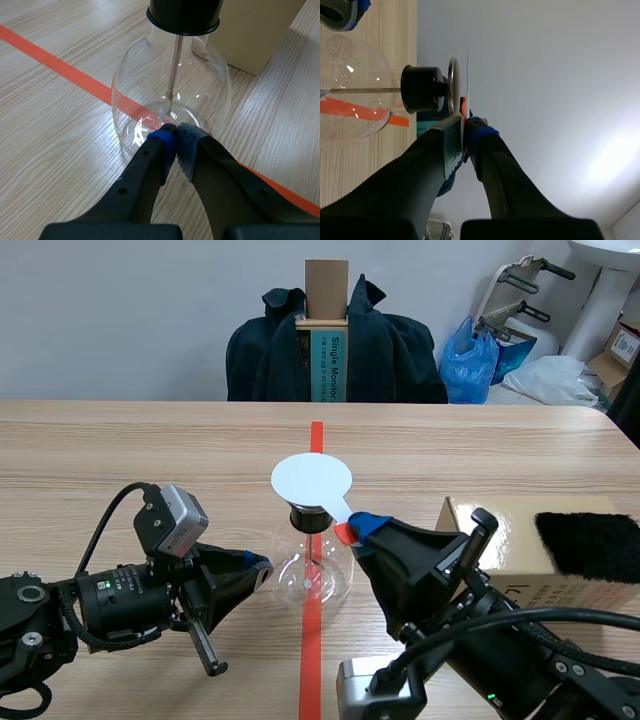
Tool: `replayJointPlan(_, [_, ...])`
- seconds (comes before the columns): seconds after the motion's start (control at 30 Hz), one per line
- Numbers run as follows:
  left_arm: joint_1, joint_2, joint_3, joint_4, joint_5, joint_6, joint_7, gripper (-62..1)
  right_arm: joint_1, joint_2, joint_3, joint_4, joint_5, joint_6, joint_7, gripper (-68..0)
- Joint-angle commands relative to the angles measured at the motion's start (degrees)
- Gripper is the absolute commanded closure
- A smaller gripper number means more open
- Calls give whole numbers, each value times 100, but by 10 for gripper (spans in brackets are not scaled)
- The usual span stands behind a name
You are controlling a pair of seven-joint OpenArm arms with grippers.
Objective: Do the electroscope experiment.
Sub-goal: 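Move the plate toward and away from the electroscope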
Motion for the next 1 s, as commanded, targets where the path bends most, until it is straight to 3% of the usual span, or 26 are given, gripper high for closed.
replayJointPlan(0.0, [-31, 13, -20, 66, -42, -11, -74, -19, 55, 42, 46, 94, 44, -85, 33, -8])
replayJointPlan(0.17, [-31, 13, -20, 66, -42, -11, -74, -19, 52, 42, 48, 94, 44, -85, -293, -8])
replayJointPlan(0.77, [-31, 13, -20, 66, -42, -11, -74, -19, 50, 44, 48, 94, 46, -83, -2922, -8])
replayJointPlan(0.97, [-31, 13, -20, 66, -42, -11, -74, -19, 50, 44, 48, 94, 44, -81, -3119, -8])
